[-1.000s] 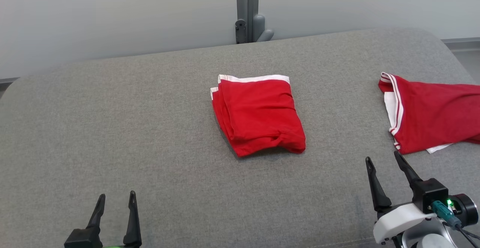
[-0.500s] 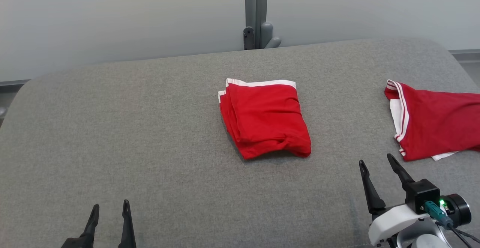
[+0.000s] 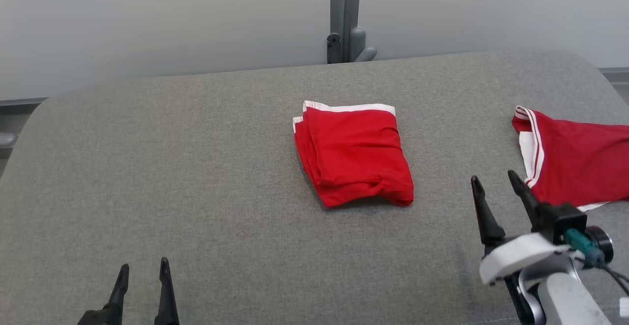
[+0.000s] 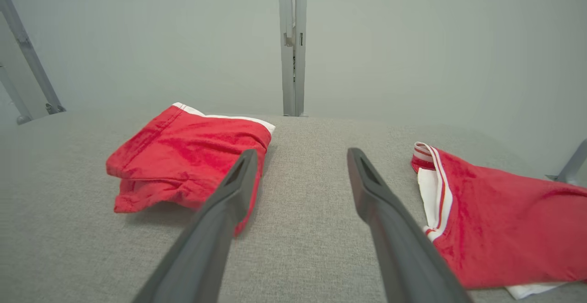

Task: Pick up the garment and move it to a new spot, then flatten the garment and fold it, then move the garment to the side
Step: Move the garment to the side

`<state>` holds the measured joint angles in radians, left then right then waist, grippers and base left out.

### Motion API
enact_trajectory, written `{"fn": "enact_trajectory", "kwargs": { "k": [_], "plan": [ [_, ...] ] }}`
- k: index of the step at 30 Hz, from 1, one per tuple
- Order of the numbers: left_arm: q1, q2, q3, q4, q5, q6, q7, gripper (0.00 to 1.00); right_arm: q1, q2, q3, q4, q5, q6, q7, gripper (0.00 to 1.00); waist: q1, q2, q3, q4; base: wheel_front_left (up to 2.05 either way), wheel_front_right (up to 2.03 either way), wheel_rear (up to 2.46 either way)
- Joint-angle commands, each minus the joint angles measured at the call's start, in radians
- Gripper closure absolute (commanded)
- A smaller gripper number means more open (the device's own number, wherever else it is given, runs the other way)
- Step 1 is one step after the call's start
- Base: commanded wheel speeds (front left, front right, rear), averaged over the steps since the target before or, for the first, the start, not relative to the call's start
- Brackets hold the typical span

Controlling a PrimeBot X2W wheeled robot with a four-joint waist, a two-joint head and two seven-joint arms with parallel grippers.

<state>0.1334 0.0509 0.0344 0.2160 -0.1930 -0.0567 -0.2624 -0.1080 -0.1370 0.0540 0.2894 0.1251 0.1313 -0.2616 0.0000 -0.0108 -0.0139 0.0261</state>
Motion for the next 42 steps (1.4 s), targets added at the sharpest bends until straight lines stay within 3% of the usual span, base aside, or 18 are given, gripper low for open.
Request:
{"fn": "enact_trajectory", "kwargs": {
  "k": [1, 8, 14, 19, 25, 31, 32, 33, 34, 35, 42],
  "plan": [
    [0.013, 0.0, -0.001, -0.006, -0.006, 0.006, -0.003, 0.0, -0.028, -0.008, 0.0, 0.004, 0.026, -0.002, 0.008, 0.0, 0.0, 0.0108, 0.004, 0.0, 0.0, 0.0, 0.0],
    [-0.058, 0.0, -0.038, -0.037, -0.023, 0.012, -0.002, 0.0, -0.247, -0.11, 0.093, -0.021, 0.245, -0.002, 0.304, 0.0, 0.0, 0.0108, 0.105, 0.03, 0.0, 0.0, 0.0],
    [-0.124, 0.001, -0.083, -0.042, -0.038, 0.017, -0.003, 0.0, -0.409, -0.129, 0.108, 0.074, 0.337, -0.001, 0.5, 0.0, 0.0, 0.0108, 0.206, 0.086, 0.0, 0.0, 0.0],
    [-0.165, 0.001, -0.12, -0.028, -0.044, 0.019, -0.003, 0.0, -0.486, -0.1, 0.134, 0.218, 0.39, -0.001, 0.528, 0.0, 0.0, 0.0108, 0.256, 0.136, 0.0, 0.0, 0.0],
    [-0.203, 0.001, -0.142, -0.015, -0.043, 0.02, -0.003, 0.0, -0.554, -0.076, 0.159, 0.41, 0.422, -0.001, 0.48, 0.0, 0.0, 0.0108, 0.282, 0.188, 0.0, 0.0, 0.0],
    [-0.195, 0.001, -0.139, -0.012, -0.048, 0.03, -0.003, 0.0, -0.588, -0.051, 0.165, 0.528, 0.47, -0.001, 0.44, 0.0, 0.0, 0.0108, 0.277, 0.19, 0.0, 0.0, 0.0],
    [-0.191, 0.001, -0.137, -0.013, -0.048, 0.03, -0.003, 0.0, -0.591, -0.047, 0.166, 0.544, 0.479, -0.001, 0.437, 0.18, 0.0, 0.0108, 0.276, 0.186, 0.0, 0.0, 0.0],
    [-0.189, 0.001, -0.137, -0.013, -0.048, 0.03, -0.003, 0.0, -0.594, -0.045, 0.166, 0.559, 0.487, -0.001, 0.433, 0.43, 0.0, 0.0108, 0.274, 0.18, 0.0, 0.0, 0.0],
    [-0.187, 0.001, -0.138, -0.013, -0.047, 0.03, -0.003, 0.0, -0.599, -0.042, 0.166, 0.573, 0.496, -0.001, 0.428, 0.74, 0.0, 0.0108, 0.274, 0.174, 0.0, 0.0, 0.0],
    [-0.187, 0.001, -0.137, -0.014, -0.047, 0.031, -0.003, 0.0, -0.603, -0.038, 0.164, 0.583, 0.507, -0.001, 0.421, 0.97, 0.0, 0.0108, 0.273, 0.167, 0.0, 0.0, 0.0],
    [-0.197, 0.001, -0.119, -0.023, -0.032, 0.025, -0.003, 0.0, -0.652, -0.048, 0.204, 0.597, 0.534, -0.001, 0.367, 1.0, 0.0, 0.0108, 0.277, 0.087, 0.0, 0.0, 0.0]
  ]
}}
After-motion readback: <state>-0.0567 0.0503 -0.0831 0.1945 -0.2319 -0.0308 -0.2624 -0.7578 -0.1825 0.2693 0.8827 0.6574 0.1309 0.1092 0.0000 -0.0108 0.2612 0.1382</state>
